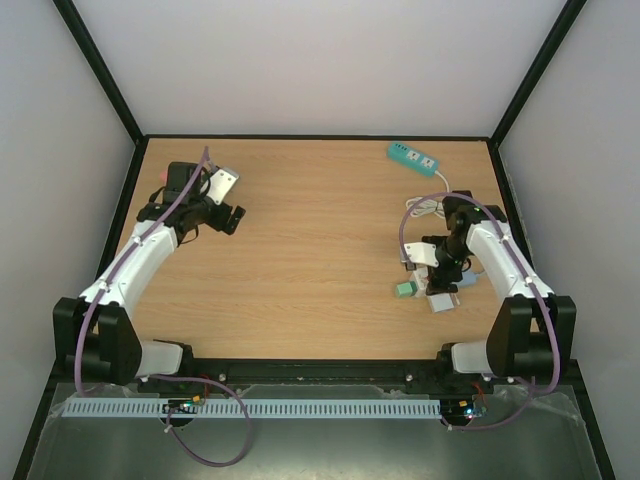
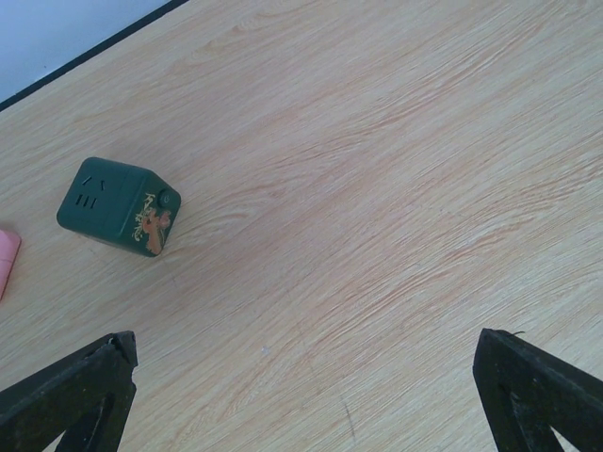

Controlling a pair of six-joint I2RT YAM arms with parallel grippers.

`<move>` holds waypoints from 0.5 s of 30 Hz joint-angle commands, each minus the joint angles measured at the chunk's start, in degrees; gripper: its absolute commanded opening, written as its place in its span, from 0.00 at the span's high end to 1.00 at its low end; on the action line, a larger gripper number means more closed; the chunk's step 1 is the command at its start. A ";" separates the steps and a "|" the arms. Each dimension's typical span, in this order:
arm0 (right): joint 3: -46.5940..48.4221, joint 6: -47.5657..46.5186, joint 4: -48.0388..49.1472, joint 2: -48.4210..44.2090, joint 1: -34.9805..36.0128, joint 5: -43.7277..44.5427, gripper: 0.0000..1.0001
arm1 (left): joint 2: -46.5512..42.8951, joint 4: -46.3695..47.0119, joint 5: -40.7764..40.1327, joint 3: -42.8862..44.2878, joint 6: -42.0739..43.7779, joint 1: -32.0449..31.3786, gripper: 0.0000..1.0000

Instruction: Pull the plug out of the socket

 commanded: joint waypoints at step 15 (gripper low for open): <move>-4.19 1.19 5.35 1.94 2.56 1.84 0.48 | -1.01 0.57 4.87 -0.45 -2.43 2.06 0.00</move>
